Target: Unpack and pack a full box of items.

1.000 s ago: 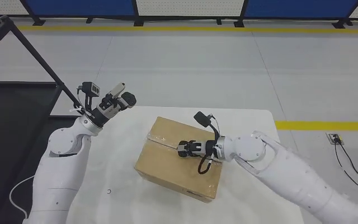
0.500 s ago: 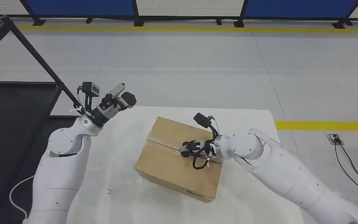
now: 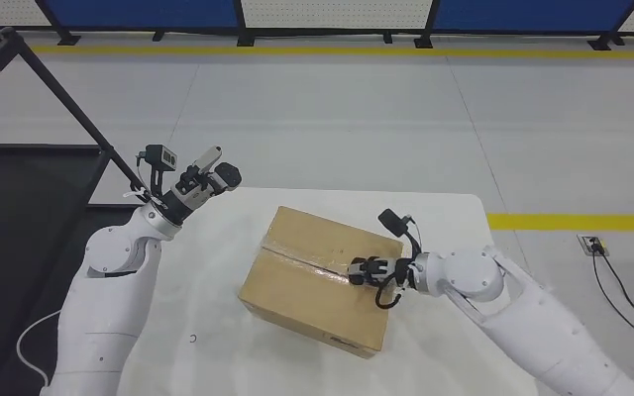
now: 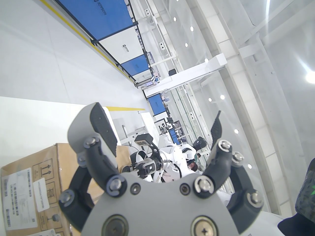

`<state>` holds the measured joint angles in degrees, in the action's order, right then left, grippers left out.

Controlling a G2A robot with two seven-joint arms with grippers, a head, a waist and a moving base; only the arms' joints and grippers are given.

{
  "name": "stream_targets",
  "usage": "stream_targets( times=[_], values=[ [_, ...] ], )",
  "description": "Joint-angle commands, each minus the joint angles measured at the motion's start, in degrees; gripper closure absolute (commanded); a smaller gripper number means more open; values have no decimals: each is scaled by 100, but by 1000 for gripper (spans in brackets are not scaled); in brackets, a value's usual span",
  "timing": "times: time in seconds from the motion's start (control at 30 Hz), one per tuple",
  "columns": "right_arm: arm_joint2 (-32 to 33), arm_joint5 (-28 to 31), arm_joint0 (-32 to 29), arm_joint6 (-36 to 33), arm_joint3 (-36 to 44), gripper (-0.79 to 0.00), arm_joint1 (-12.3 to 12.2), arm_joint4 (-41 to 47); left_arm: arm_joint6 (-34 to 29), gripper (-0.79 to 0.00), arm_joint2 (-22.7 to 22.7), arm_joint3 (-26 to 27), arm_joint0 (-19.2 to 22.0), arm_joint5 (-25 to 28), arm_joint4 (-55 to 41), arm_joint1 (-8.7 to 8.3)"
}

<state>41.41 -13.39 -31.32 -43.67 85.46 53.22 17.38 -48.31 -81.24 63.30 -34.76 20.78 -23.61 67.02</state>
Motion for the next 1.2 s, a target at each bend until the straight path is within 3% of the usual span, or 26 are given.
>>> stream_targets(
  times=[0.0, 0.3, 0.6, 1.17],
  values=[
    [289, 81, -287, 11, 146, 0, -108, 14, 0, -785, 0, 0, 0, 0, 0, 0],
    [1385, 244, -1458, 20, 744, 0, -489, -22, 0, -785, 0, 0, 0, 0, 0, 0],
    [2168, 480, -2293, 15, 942, 0, -670, 85, 0, -785, 0, 0, 0, 0, 0, 0],
    [2515, 952, -2482, 2, 191, 0, -596, 610, 0, -785, 0, 0, 0, 0, 0, 0]
  ],
)
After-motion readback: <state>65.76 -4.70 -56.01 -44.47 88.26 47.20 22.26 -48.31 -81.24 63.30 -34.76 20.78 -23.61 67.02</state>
